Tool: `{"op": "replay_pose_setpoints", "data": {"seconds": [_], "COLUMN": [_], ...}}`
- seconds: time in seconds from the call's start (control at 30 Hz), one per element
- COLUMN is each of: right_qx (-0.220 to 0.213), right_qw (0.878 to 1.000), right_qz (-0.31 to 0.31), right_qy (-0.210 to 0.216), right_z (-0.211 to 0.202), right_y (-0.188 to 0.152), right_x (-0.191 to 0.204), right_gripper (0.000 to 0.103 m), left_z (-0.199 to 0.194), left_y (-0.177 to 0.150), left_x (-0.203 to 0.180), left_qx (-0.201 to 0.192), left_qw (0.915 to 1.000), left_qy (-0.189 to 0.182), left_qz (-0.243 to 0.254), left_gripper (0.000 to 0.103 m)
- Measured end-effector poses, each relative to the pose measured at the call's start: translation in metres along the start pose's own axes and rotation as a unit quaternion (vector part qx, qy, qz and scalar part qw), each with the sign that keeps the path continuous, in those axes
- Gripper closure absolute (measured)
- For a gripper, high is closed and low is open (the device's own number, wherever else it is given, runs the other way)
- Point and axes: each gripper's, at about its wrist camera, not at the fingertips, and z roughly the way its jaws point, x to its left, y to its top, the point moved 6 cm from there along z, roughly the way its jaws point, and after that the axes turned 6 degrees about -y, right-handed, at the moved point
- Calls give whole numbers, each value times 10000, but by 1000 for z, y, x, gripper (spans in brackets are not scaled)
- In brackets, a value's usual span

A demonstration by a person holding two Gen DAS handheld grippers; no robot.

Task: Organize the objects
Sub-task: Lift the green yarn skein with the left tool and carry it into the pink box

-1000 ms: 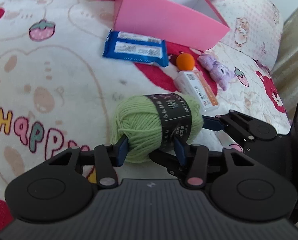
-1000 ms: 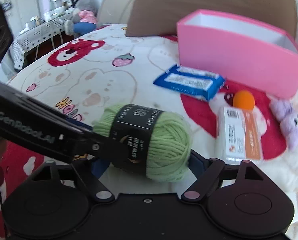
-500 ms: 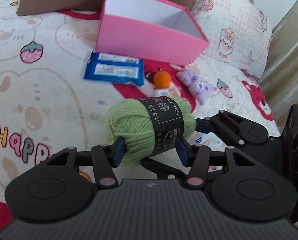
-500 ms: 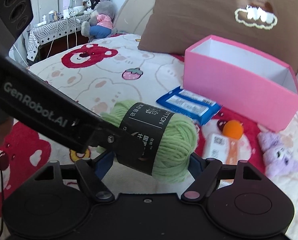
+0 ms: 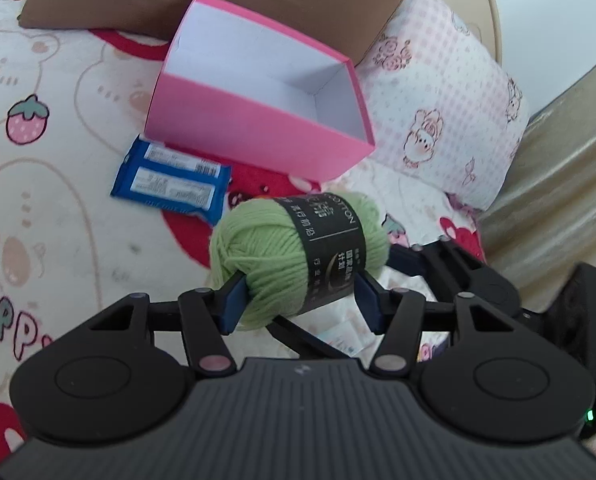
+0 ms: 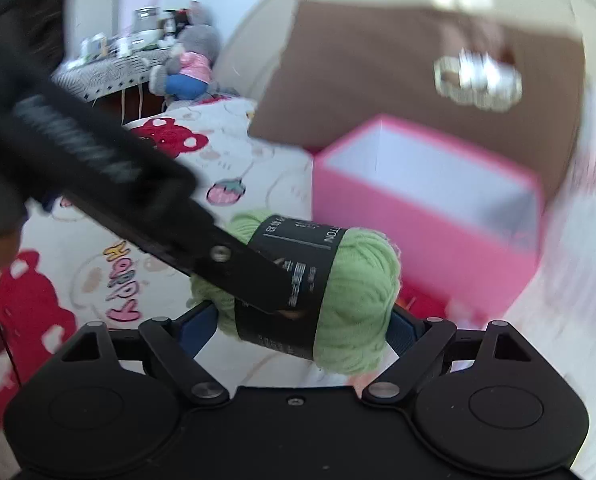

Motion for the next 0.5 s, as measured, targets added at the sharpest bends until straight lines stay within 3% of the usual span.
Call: {"op": "replay_pose_setpoints", "data": {"seconds": [0.23,0.5], "right_qx": [-166,49], "right_qw": [9998,9998], "right_qz": [-74,-161], "right_qy": [-13,-121], "right_z": [-17,-18], "right_y": [41,77], "right_x": [-25,-49], "right_gripper": [13,14], "left_z": [2,3], "left_y": [28,65], "left_x": [-17,-42], "left_qx": [85,-6], "left_qw": [9996,9987], "left_qy": [-266,-334], "left_qz": [51,372], "left_gripper": [49,49]}}
